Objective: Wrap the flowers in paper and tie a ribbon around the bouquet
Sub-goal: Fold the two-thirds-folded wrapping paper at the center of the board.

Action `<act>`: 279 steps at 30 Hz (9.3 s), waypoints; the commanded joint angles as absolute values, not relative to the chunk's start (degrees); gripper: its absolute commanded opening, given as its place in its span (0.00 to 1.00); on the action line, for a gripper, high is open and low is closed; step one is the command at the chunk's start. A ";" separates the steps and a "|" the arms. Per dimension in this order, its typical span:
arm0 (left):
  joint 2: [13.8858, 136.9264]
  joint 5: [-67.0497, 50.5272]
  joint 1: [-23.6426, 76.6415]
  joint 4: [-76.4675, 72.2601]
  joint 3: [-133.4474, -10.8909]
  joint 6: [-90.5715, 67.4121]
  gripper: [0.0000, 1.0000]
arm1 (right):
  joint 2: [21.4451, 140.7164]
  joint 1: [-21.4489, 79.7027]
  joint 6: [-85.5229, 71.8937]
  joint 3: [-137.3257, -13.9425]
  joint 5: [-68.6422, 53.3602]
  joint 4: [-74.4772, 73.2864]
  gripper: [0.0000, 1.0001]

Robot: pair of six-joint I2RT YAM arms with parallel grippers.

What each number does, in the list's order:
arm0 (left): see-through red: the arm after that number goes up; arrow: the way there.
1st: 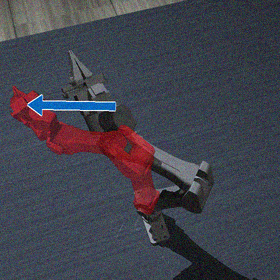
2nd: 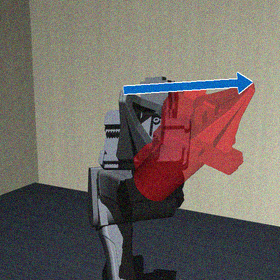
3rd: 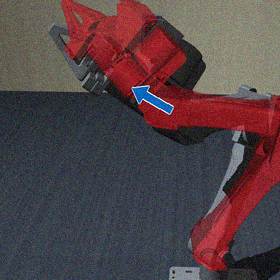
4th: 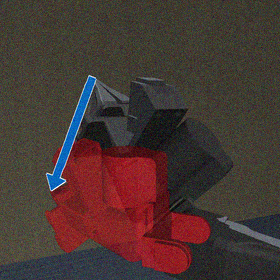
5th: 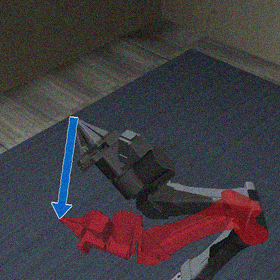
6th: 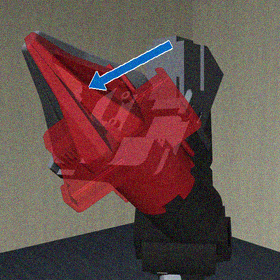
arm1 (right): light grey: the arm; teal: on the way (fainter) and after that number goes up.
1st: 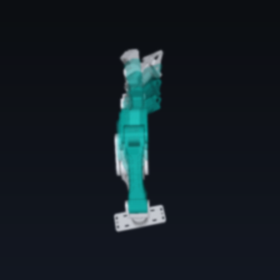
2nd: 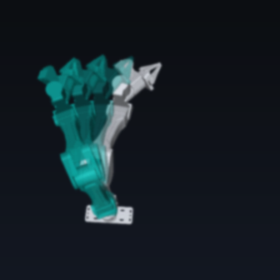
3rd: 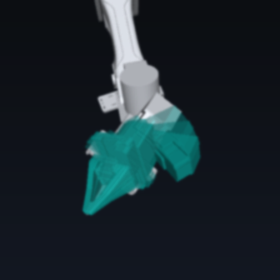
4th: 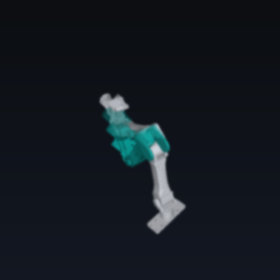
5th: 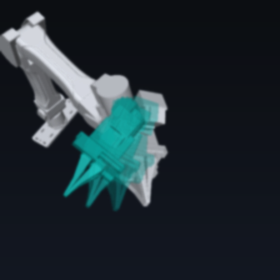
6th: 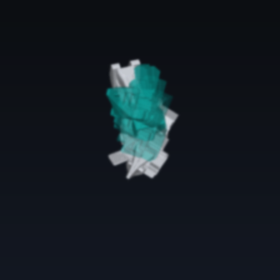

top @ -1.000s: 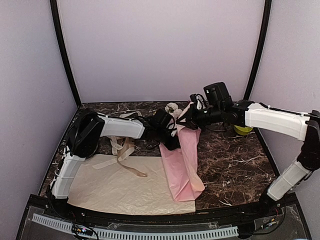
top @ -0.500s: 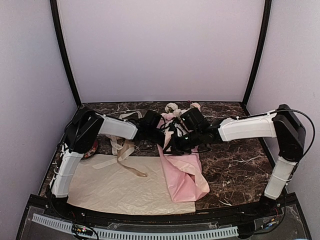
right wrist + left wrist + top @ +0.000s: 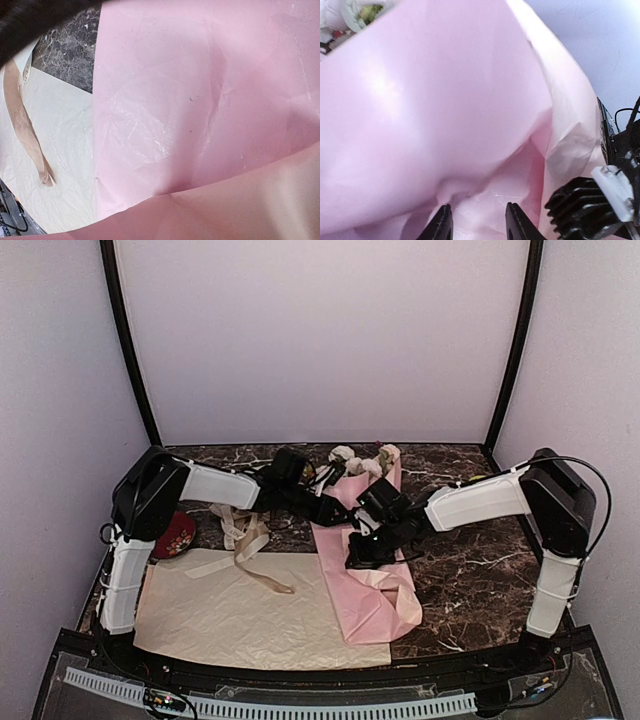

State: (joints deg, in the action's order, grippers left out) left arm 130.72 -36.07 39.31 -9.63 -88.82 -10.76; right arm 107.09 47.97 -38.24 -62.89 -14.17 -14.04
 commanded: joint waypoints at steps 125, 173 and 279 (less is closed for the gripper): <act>125.29 -36.20 31.63 -16.96 -72.38 -6.10 0.00 | 65.53 69.52 -52.60 -26.81 -4.42 2.80 0.79; 126.83 -32.51 31.18 -12.06 -76.92 -2.70 0.00 | 71.81 73.26 -39.18 -46.71 3.69 -19.21 0.41; 115.53 -26.50 33.26 -11.06 -60.44 -18.44 0.00 | 95.97 74.03 -21.26 -63.23 2.23 -27.98 0.18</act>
State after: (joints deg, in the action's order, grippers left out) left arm 114.37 -26.74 33.74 -11.20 -60.71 -19.55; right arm 98.72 73.80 -24.08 -61.69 3.68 -30.00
